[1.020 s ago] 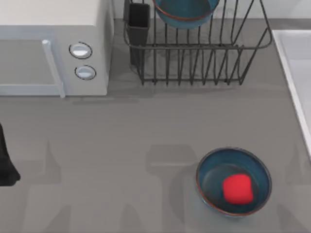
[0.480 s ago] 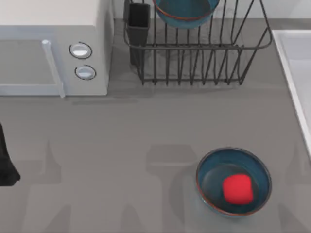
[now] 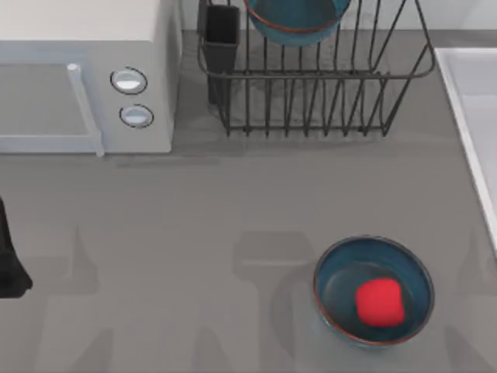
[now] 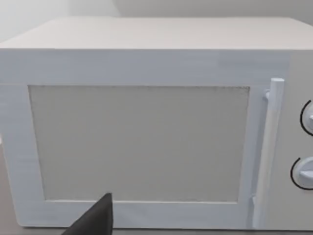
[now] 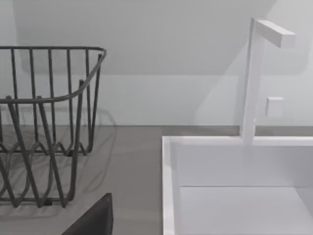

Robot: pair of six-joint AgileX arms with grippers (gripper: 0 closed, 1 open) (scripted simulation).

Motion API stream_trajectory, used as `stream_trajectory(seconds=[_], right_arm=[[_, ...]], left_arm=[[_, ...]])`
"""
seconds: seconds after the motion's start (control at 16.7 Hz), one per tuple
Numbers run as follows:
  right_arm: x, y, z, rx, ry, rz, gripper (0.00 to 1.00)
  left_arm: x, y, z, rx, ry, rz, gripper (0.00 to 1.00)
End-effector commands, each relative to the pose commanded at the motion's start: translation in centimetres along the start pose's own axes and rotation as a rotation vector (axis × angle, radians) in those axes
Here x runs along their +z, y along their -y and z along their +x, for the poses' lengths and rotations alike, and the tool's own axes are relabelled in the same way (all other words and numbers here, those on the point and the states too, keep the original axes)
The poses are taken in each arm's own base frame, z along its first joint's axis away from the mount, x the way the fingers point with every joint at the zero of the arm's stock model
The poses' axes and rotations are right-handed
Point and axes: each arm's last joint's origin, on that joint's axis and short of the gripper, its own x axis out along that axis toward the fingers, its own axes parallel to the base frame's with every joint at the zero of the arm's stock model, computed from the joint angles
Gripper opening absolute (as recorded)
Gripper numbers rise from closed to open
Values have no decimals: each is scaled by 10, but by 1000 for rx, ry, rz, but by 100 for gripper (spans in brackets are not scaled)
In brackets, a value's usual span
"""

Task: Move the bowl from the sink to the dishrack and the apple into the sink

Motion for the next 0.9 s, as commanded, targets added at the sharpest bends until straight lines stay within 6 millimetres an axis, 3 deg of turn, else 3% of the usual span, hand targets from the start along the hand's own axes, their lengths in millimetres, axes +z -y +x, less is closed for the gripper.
stream_trajectory(seconds=[0.54,0.9], right_arm=[[5,-2,0,15,-34,19,100],[40,-21,14,127,-391,133,100]], left_arm=[[0,0,0,0,0,0,100],[0,0,0,0,0,0,100]])
